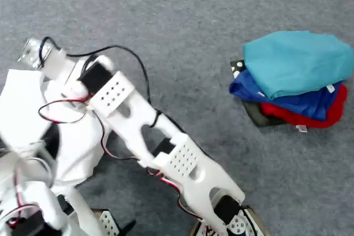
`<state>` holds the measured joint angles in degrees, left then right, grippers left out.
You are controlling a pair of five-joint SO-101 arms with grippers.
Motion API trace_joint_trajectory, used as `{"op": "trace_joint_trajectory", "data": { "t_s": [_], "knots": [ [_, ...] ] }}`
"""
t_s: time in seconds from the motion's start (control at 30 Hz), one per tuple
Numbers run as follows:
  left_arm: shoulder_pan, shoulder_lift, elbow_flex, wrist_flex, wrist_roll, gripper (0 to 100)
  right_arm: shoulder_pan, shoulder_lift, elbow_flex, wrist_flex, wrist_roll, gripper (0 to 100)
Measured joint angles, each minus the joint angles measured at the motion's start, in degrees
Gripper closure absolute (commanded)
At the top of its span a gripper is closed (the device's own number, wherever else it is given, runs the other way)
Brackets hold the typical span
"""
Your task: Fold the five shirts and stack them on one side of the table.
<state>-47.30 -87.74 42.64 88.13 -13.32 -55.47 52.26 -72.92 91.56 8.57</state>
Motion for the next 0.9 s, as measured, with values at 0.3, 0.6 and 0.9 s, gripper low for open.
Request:
{"op": "trace_joint_trajectory", "data": {
  "t_s": [0.3, 0.6, 0.9],
  "knots": [
    [-29.63, 27.78, 7.30, -20.40, 3.52, 60, -2.20, 0.44, 8.18, -2.73, 0.00, 76.9],
    [-30.77, 63.65, 4.66, -37.19, 3.69, 72, -2.29, 7.65, 8.62, -6.33, -3.96, 95.4],
    [-21.01, 81.41, -3.96, -36.22, 3.69, 97, 1.41, 7.74, 1.49, 0.79, -4.40, 95.4]
  ]
}}
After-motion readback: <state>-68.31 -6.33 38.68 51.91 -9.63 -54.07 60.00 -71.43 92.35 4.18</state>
